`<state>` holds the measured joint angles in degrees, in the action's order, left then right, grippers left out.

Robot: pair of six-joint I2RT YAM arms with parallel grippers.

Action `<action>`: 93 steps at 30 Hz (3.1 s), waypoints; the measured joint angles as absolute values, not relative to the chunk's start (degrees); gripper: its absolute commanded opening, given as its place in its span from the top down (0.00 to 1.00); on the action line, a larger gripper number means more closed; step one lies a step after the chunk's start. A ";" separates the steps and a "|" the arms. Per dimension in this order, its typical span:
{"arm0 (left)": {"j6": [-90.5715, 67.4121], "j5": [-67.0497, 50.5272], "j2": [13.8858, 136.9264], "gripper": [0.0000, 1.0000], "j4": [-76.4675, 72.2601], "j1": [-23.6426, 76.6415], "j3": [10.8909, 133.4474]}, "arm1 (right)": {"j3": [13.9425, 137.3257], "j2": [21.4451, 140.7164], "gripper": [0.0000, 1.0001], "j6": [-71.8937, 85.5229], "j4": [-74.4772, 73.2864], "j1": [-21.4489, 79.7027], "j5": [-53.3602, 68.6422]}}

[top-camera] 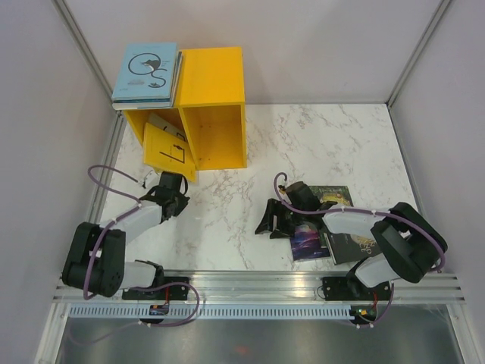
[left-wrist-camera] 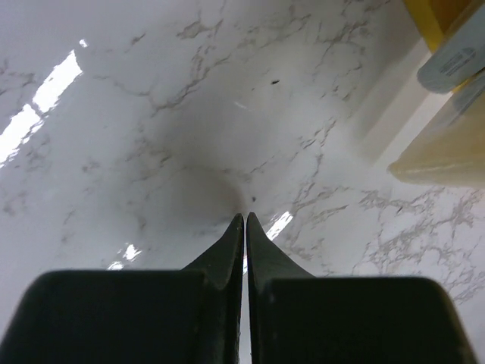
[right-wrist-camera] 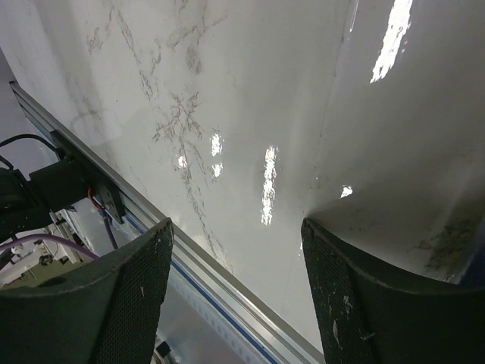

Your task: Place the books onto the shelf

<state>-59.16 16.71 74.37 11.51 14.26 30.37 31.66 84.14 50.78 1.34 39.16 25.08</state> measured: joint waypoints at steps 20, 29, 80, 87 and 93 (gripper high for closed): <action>-63.33 23.05 101.62 0.98 8.32 14.11 54.92 | 38.59 94.24 0.28 50.11 4.25 38.81 31.48; -63.83 23.88 105.78 0.98 11.27 14.11 60.84 | 38.85 95.61 0.28 49.30 4.71 37.08 34.89; -61.41 4.82 102.15 0.00 0.97 61.36 63.42 | 54.43 71.64 0.02 28.45 -50.83 -4.49 -8.84; -64.42 2.61 110.26 0.02 -4.14 61.32 69.41 | 53.32 76.36 0.06 29.26 -48.10 -11.62 -0.56; -67.16 1.34 115.37 0.03 -7.51 61.21 73.69 | 48.99 77.62 0.07 30.87 -45.21 -14.92 3.77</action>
